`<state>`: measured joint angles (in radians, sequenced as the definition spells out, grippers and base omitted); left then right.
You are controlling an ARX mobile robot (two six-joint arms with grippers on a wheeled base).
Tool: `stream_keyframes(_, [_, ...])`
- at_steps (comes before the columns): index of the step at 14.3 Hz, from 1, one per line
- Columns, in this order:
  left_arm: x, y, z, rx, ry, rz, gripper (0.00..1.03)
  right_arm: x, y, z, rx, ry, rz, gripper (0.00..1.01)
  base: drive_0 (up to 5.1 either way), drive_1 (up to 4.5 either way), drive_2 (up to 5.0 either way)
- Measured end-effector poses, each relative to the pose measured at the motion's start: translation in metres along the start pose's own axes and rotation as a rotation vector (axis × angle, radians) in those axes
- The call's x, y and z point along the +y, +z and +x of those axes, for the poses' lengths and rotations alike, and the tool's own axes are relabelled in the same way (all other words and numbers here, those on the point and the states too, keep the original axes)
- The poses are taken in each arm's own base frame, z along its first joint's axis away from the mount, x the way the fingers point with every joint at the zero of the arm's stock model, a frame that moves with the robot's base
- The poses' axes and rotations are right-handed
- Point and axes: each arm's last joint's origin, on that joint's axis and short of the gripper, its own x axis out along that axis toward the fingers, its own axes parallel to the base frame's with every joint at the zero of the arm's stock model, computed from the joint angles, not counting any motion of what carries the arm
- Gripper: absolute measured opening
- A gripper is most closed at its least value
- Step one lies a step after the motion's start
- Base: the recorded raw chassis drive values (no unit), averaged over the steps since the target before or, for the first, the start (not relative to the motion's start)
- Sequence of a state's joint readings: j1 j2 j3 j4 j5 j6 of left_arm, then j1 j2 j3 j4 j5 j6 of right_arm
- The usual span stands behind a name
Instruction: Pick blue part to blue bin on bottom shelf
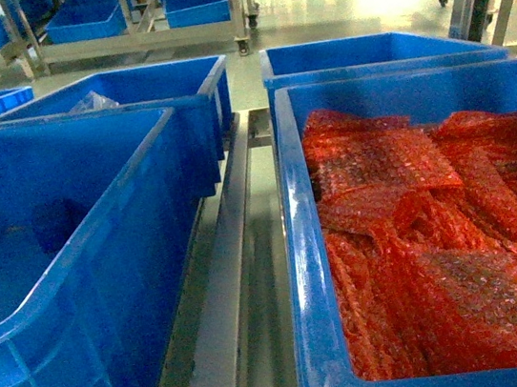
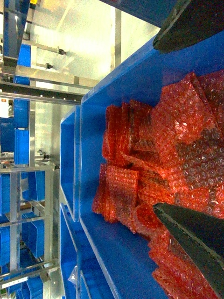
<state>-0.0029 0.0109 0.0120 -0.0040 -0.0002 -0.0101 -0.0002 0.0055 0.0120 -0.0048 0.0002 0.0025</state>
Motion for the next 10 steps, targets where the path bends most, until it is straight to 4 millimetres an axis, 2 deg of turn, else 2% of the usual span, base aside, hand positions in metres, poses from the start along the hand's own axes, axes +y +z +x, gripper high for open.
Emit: stream_keyframes(10, [0.0,0.0,0.0,0.0,0.0,0.0,0.98,0.0,0.0,0.0,0.0,0.0,0.0,0.98,0.0,0.0,0.0])
